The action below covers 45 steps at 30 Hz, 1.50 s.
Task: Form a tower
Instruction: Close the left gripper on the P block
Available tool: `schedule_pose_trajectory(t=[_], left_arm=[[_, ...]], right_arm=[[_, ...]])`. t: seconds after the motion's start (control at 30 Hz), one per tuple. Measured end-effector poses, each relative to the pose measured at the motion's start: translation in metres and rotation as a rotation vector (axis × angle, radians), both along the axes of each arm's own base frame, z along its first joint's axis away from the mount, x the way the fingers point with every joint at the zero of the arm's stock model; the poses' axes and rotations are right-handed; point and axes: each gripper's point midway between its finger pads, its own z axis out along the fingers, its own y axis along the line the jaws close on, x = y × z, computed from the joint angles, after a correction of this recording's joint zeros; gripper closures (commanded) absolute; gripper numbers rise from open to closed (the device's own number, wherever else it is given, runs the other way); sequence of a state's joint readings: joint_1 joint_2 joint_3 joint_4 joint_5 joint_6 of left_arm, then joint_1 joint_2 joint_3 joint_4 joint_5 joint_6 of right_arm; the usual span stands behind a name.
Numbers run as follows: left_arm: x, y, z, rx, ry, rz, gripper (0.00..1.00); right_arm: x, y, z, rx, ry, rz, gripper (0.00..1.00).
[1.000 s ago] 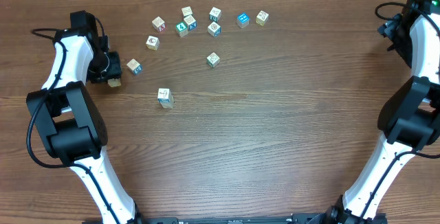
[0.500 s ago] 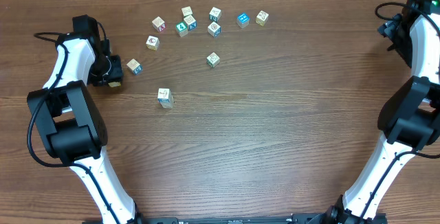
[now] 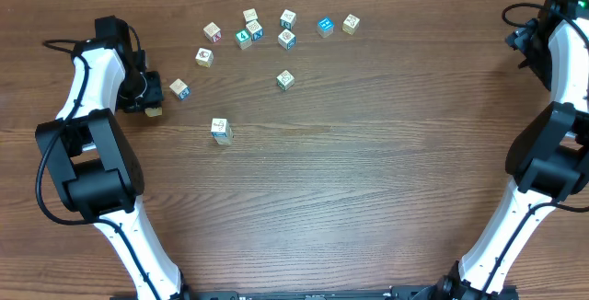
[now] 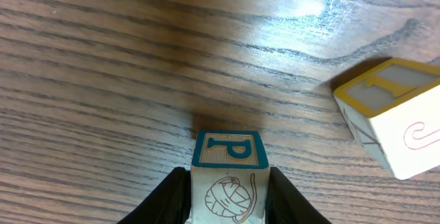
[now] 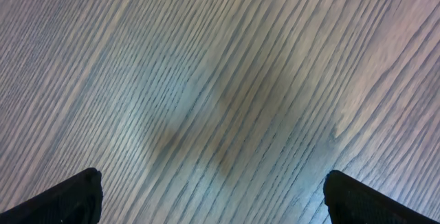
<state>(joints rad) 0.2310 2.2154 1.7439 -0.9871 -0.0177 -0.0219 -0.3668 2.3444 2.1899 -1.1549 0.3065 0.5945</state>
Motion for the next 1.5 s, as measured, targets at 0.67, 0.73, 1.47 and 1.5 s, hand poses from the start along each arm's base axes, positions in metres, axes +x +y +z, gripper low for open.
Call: schedule_pose_trajectory(t=[0.67, 0.73, 1.47, 1.5], left_arm=[[0.0040, 0.0009, 0.0001, 0.004, -0.016, 0.000, 0.64], [0.0038, 0.0009, 0.0000, 0.004, -0.016, 0.000, 0.63], [-0.0004, 0.0000, -0.0024, 0.000, 0.000, 0.000, 0.67], [-0.0008, -0.0002, -0.0037, 0.000, 0.000, 0.000, 0.67]], right_arm=[[-0.0001, 0.0003, -0.0001, 0.001, 0.001, 0.000, 0.00], [-0.0001, 0.0000, 0.0000, 0.000, 0.000, 0.000, 0.00], [0.0000, 0.0000, 0.0000, 0.000, 0.000, 0.000, 0.00], [0.0000, 0.0002, 0.0000, 0.000, 0.000, 0.000, 0.00]])
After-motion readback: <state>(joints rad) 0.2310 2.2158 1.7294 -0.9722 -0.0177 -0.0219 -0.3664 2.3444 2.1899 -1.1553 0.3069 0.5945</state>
